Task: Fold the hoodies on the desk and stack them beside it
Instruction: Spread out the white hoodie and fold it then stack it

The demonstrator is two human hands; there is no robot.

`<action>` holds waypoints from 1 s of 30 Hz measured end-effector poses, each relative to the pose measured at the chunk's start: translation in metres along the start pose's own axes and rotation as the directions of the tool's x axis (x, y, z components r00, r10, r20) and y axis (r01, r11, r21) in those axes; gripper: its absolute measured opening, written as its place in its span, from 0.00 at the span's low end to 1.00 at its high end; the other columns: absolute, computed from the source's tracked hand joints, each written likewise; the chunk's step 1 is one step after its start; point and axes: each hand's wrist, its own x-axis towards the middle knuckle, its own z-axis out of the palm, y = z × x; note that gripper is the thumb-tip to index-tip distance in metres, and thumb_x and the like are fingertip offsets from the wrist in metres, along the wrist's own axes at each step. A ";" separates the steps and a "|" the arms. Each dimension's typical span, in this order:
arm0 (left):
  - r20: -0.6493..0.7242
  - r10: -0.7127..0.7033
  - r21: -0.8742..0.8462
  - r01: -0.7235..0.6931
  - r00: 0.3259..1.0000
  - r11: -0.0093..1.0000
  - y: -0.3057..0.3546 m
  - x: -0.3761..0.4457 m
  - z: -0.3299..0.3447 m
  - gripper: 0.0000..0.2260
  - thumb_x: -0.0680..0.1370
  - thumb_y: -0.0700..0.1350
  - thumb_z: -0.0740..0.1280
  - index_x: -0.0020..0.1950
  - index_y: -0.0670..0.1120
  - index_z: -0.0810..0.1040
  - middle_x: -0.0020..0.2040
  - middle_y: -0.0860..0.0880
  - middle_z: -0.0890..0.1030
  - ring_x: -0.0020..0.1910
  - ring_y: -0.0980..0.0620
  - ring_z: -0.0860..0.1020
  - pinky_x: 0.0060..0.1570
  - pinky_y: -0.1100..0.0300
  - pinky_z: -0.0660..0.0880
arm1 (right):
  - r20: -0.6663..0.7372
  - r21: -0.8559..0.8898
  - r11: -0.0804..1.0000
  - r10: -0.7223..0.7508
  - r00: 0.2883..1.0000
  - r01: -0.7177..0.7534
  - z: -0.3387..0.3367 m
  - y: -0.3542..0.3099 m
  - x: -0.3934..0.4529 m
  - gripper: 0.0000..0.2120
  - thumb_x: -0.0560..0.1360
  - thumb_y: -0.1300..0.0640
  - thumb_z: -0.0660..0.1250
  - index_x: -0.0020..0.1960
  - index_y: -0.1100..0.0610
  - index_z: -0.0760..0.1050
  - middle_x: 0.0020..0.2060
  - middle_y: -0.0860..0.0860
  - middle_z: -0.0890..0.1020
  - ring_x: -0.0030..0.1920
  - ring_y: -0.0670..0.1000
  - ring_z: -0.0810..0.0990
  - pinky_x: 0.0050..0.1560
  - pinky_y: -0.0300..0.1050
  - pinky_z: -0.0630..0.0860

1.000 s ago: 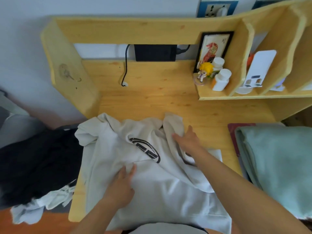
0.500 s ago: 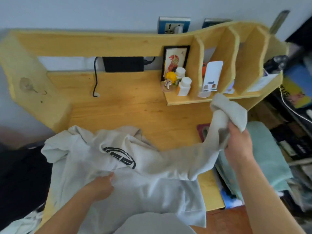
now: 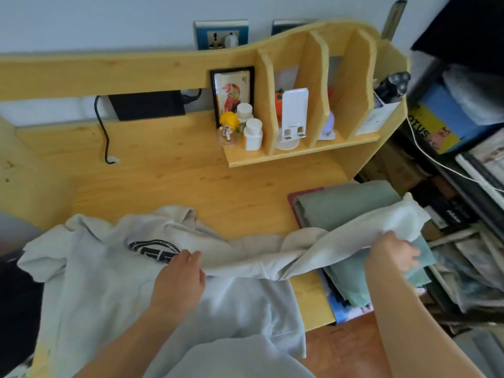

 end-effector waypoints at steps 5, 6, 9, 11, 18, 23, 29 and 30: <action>-0.083 0.183 0.022 -0.182 0.980 0.983 0.019 0.018 0.010 0.08 0.72 0.39 0.71 0.50 0.44 0.80 0.47 0.47 0.78 0.44 0.43 0.78 0.39 0.50 0.78 | 0.030 -0.226 0.971 -0.072 0.997 0.077 0.025 -0.017 0.002 0.31 0.77 0.47 0.69 0.73 0.59 0.62 0.70 0.61 0.64 0.68 0.65 0.68 0.65 0.57 0.69; -0.055 0.190 0.024 -0.189 0.980 0.982 0.020 0.023 0.012 0.08 0.73 0.40 0.71 0.52 0.44 0.81 0.49 0.46 0.79 0.46 0.43 0.79 0.40 0.49 0.79 | 0.032 -0.254 0.967 0.025 0.999 -0.016 0.027 -0.016 0.007 0.32 0.76 0.49 0.70 0.73 0.59 0.61 0.70 0.61 0.64 0.67 0.65 0.69 0.65 0.56 0.69; 0.045 0.230 0.047 -0.232 0.972 0.972 0.024 0.042 0.012 0.10 0.78 0.41 0.68 0.59 0.44 0.81 0.56 0.47 0.81 0.55 0.43 0.80 0.47 0.49 0.80 | 0.100 -0.060 0.995 0.084 0.991 -0.078 0.020 -0.016 0.015 0.25 0.78 0.57 0.66 0.72 0.61 0.66 0.68 0.59 0.73 0.64 0.63 0.76 0.58 0.53 0.74; 0.128 0.255 0.027 -0.260 0.958 0.965 0.032 0.061 0.012 0.12 0.82 0.44 0.63 0.63 0.45 0.79 0.61 0.48 0.79 0.60 0.45 0.77 0.55 0.49 0.77 | 0.143 0.177 0.975 0.108 0.984 -0.133 0.013 -0.023 0.015 0.25 0.77 0.60 0.64 0.74 0.58 0.67 0.61 0.54 0.76 0.58 0.58 0.76 0.57 0.50 0.74; 0.476 0.081 -0.111 -0.032 0.876 0.993 0.076 0.121 0.028 0.26 0.85 0.49 0.59 0.82 0.48 0.57 0.77 0.44 0.68 0.72 0.42 0.70 0.69 0.49 0.69 | 0.516 0.582 0.699 0.078 0.853 -0.416 -0.030 -0.009 0.027 0.23 0.69 0.59 0.67 0.63 0.57 0.78 0.63 0.54 0.80 0.61 0.57 0.79 0.63 0.53 0.76; 0.499 0.042 0.103 -0.108 0.865 0.989 0.084 0.126 0.061 0.24 0.82 0.55 0.61 0.77 0.53 0.62 0.70 0.45 0.71 0.69 0.41 0.70 0.65 0.45 0.71 | 0.335 0.364 0.830 0.306 0.891 -0.422 -0.029 0.021 0.059 0.22 0.70 0.40 0.75 0.59 0.51 0.78 0.57 0.53 0.82 0.55 0.56 0.82 0.57 0.57 0.80; 0.505 0.034 -0.019 -0.028 0.862 0.999 0.088 0.137 0.046 0.12 0.82 0.58 0.59 0.51 0.52 0.74 0.54 0.47 0.78 0.54 0.45 0.76 0.55 0.49 0.75 | 0.014 -0.146 0.988 -0.041 0.999 0.043 -0.027 0.003 0.076 0.35 0.76 0.38 0.65 0.77 0.52 0.62 0.74 0.57 0.63 0.68 0.62 0.70 0.66 0.58 0.68; 0.484 0.041 -0.077 -0.004 0.874 0.997 0.088 0.138 0.038 0.14 0.82 0.59 0.58 0.45 0.50 0.73 0.49 0.47 0.78 0.50 0.45 0.77 0.51 0.51 0.75 | 0.076 -0.177 0.981 -0.068 0.995 0.081 -0.022 -0.010 0.075 0.36 0.76 0.37 0.63 0.78 0.53 0.62 0.75 0.57 0.62 0.69 0.62 0.70 0.66 0.58 0.68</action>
